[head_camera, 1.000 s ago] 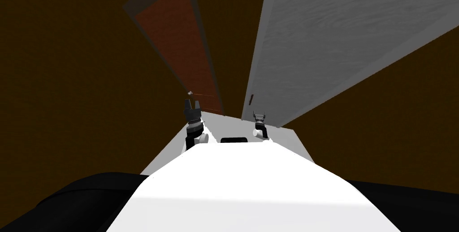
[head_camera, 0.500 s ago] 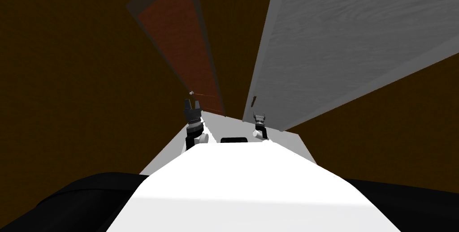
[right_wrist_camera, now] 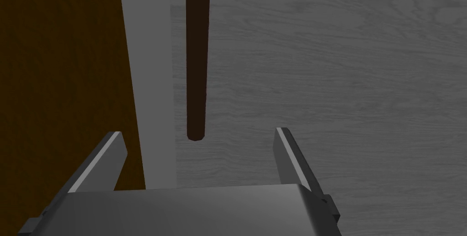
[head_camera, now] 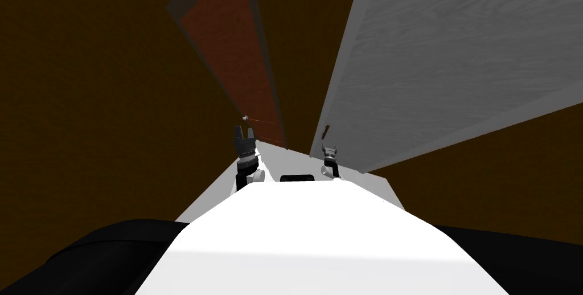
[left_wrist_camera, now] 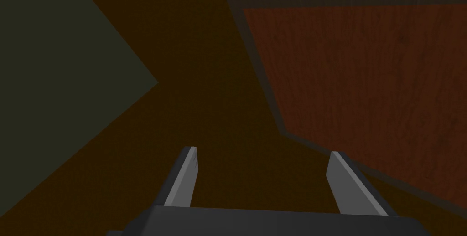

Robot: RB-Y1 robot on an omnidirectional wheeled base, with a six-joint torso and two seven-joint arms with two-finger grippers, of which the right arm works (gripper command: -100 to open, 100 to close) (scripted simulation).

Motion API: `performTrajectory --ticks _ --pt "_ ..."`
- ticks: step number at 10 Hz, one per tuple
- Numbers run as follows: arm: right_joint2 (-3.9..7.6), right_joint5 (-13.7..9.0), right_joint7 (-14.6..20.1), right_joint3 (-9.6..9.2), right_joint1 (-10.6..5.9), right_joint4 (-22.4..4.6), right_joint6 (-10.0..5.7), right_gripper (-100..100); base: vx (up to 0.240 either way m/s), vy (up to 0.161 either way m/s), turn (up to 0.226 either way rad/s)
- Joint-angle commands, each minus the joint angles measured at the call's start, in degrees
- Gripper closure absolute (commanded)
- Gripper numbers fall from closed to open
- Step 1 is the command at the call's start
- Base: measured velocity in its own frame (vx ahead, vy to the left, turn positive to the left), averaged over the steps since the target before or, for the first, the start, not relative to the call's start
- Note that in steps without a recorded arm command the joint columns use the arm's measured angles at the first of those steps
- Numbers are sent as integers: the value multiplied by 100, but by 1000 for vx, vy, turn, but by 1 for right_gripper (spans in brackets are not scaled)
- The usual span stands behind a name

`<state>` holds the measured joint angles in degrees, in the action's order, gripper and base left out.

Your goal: Pull the door open

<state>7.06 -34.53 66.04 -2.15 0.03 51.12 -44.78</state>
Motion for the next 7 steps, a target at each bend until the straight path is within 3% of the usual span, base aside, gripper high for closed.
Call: performTrajectory --ticks 1,5,7 --pt "22 -57 140 -2 -77 -205 -62 -100 94 -24 93" --pt "28 -197 422 -7 -221 -626 -184 -100 92 -33 74" --pt "23 -203 422 -6 -236 -650 -185 -100 67 -33 43"
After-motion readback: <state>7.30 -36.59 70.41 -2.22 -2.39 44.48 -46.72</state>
